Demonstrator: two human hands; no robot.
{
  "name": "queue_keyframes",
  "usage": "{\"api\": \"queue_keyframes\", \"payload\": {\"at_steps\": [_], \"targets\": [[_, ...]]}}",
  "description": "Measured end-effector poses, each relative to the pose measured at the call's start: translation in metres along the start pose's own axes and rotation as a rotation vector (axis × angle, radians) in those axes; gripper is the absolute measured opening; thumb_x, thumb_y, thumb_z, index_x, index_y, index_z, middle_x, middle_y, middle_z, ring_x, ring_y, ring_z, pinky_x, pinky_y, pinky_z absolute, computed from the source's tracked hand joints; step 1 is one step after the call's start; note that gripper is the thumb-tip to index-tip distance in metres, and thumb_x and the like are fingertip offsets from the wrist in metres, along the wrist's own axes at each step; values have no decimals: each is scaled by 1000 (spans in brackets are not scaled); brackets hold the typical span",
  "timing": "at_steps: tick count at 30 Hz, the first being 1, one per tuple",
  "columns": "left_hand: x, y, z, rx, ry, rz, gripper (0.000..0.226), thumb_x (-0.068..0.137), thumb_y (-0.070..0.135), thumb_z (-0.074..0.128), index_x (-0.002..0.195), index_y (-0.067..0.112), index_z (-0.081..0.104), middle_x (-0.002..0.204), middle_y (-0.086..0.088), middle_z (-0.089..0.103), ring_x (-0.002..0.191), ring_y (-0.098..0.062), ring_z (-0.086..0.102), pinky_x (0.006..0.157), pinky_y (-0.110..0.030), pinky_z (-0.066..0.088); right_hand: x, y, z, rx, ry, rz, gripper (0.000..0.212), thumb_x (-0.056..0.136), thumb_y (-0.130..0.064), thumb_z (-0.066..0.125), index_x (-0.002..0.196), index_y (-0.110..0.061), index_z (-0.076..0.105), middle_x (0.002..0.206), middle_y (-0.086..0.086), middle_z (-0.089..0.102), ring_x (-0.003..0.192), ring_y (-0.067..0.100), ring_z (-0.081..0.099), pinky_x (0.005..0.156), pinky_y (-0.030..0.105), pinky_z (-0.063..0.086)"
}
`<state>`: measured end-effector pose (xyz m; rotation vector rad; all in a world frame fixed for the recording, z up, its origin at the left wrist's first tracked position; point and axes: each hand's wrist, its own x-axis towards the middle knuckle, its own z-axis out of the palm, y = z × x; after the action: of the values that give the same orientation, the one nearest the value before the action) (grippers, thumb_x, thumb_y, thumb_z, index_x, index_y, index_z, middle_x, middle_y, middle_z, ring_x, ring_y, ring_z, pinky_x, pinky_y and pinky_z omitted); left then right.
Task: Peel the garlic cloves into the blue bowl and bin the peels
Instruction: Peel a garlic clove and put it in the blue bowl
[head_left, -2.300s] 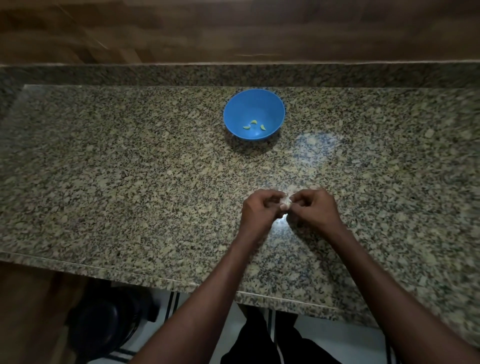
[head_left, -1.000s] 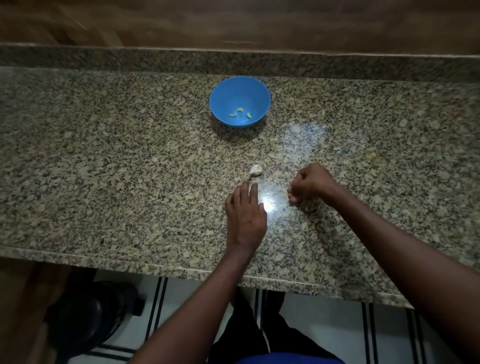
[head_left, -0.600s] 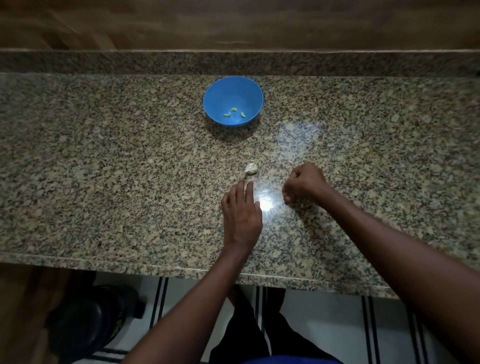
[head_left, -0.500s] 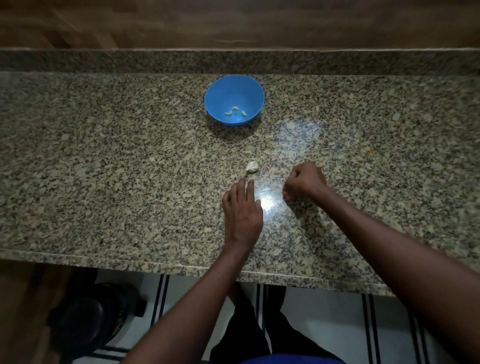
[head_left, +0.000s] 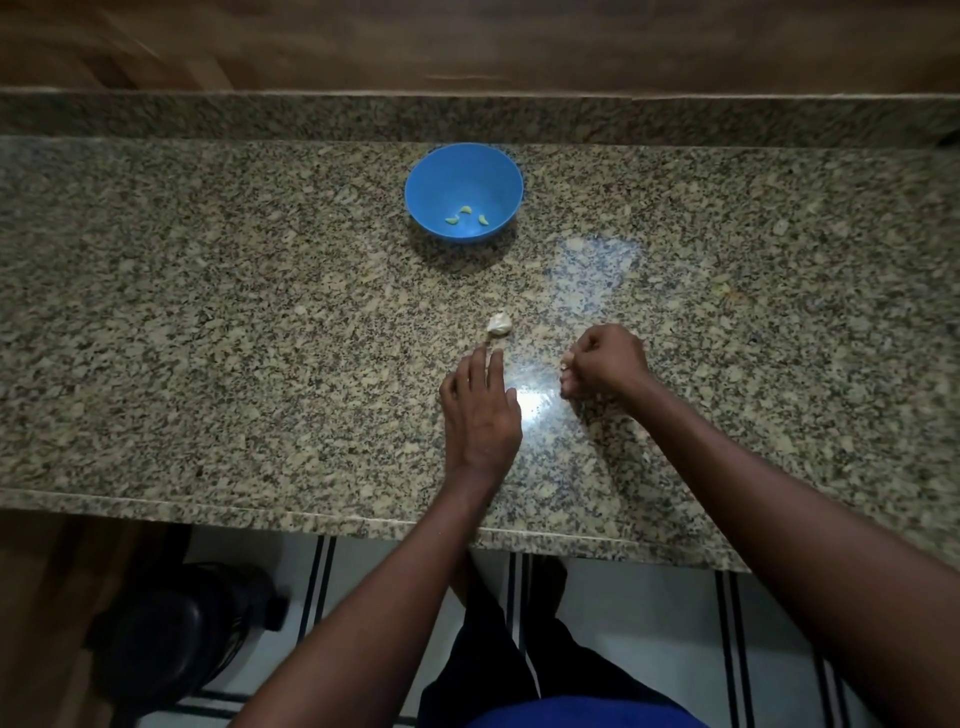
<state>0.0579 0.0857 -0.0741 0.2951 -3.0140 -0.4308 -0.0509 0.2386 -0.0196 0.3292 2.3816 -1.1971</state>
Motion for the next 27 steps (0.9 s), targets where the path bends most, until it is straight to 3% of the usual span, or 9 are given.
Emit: {"api": "queue_keyframes", "payload": {"at_steps": [4, 7, 10, 13, 17, 22, 25, 27], "targets": [[3, 0, -1, -59, 6, -30, 51, 103, 32, 44, 151, 15, 42, 157, -8, 38, 145, -24, 33, 117, -44, 26, -5, 3, -9, 169, -82, 42, 3, 93, 4, 66, 91, 3, 66, 81, 21, 75, 69, 32, 76, 70, 48, 65], [5, 9, -8, -257, 65, -98, 37, 98, 29, 53, 134, 19, 58, 137, 0, 52, 129, -19, 45, 108, -39, 40, -12, 8, -18, 270, -143, 50, 3, 93, 7, 64, 96, 7, 66, 87, 24, 75, 76, 35, 76, 75, 49, 64], [11, 25, -35, -852, -97, -249, 16, 98, 18, 66, 112, 16, 73, 106, 5, 70, 98, -17, 68, 79, -30, 58, -23, 12, -26, 404, -255, 15, 10, 93, 7, 66, 102, 12, 64, 93, 29, 74, 84, 40, 75, 74, 47, 64], [22, 33, -54, -1187, -310, -306, 12, 94, 11, 72, 105, 11, 78, 94, -6, 78, 87, -24, 76, 77, -39, 64, -35, 18, -32, 441, -307, -48, 22, 88, 0, 75, 103, 11, 64, 92, 26, 75, 85, 37, 76, 76, 41, 65], [26, 37, -61, -1269, -401, -320, 16, 88, 7, 78, 103, 1, 76, 93, -13, 78, 84, -21, 76, 83, -38, 62, -45, 20, -35, 422, -272, -117, 29, 83, -4, 81, 100, 12, 65, 88, 26, 75, 73, 31, 73, 72, 37, 64], [25, 36, -69, -1251, -440, -305, 18, 84, 10, 83, 99, 2, 77, 90, -14, 79, 84, -25, 77, 83, -39, 63, -49, 11, -40, 196, -350, -178, 11, 97, -7, 66, 96, 4, 69, 79, 22, 75, 64, 27, 71, 55, 29, 60], [27, 38, -71, -1176, -405, -288, 17, 83, 12, 85, 96, 4, 77, 88, -11, 78, 84, -27, 77, 82, -41, 64, -42, 2, -48, -6, -434, -224, 16, 101, -9, 60, 91, 1, 68, 73, 17, 73, 57, 22, 68, 52, 29, 56], [29, 39, -73, -1138, -361, -279, 12, 85, 10, 83, 95, 5, 77, 88, -9, 78, 84, -26, 77, 81, -42, 64, -38, -2, -50, 16, -502, -200, 23, 103, -9, 54, 87, 2, 67, 70, 15, 69, 54, 20, 62, 51, 29, 51]]}}
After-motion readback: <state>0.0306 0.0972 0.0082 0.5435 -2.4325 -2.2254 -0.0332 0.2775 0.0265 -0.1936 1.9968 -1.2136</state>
